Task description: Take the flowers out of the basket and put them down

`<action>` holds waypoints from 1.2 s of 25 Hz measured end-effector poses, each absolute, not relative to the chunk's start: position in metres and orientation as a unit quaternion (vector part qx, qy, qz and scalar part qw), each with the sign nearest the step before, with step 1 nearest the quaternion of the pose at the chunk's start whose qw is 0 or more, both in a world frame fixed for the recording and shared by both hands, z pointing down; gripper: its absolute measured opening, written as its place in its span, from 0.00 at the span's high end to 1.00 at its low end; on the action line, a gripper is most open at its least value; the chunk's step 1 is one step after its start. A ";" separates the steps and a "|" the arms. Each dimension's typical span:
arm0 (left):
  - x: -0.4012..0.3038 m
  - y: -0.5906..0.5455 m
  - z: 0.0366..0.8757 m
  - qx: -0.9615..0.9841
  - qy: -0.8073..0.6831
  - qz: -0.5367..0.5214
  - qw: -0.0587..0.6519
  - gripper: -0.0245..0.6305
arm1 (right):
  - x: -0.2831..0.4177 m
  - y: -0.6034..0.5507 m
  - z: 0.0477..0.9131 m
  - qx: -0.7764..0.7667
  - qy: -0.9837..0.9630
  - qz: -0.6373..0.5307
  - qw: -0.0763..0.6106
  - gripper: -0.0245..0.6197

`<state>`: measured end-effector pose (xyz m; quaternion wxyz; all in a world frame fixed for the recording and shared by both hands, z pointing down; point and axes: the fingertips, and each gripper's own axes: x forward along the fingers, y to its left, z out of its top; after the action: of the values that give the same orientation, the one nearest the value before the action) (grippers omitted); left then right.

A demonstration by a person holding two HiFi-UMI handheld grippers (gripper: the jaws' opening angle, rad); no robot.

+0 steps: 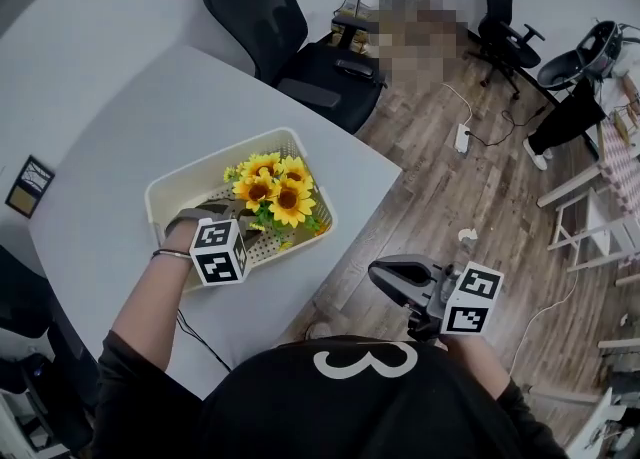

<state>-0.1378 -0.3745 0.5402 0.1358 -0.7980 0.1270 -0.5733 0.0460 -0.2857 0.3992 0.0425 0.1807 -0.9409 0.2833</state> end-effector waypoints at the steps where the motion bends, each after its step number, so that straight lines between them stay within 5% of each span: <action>1: -0.137 -0.376 0.540 -0.798 0.128 -0.572 0.139 0.77 | 0.046 -0.286 0.400 0.182 -0.940 0.284 0.042 0.95; 17: -0.133 -0.400 0.554 -0.788 0.138 -0.576 0.170 0.76 | 0.059 -0.292 0.410 0.205 -0.931 0.300 0.042 0.95; 30: -0.127 -0.409 0.566 -0.736 0.080 -0.609 0.283 0.78 | 0.068 -0.300 0.417 0.219 -0.923 0.314 0.034 0.95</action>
<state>-0.1268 -0.4093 0.5658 0.2832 -0.7364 0.0799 -0.6092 0.0680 -0.3004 0.4174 0.0339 0.2193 -0.9232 0.3137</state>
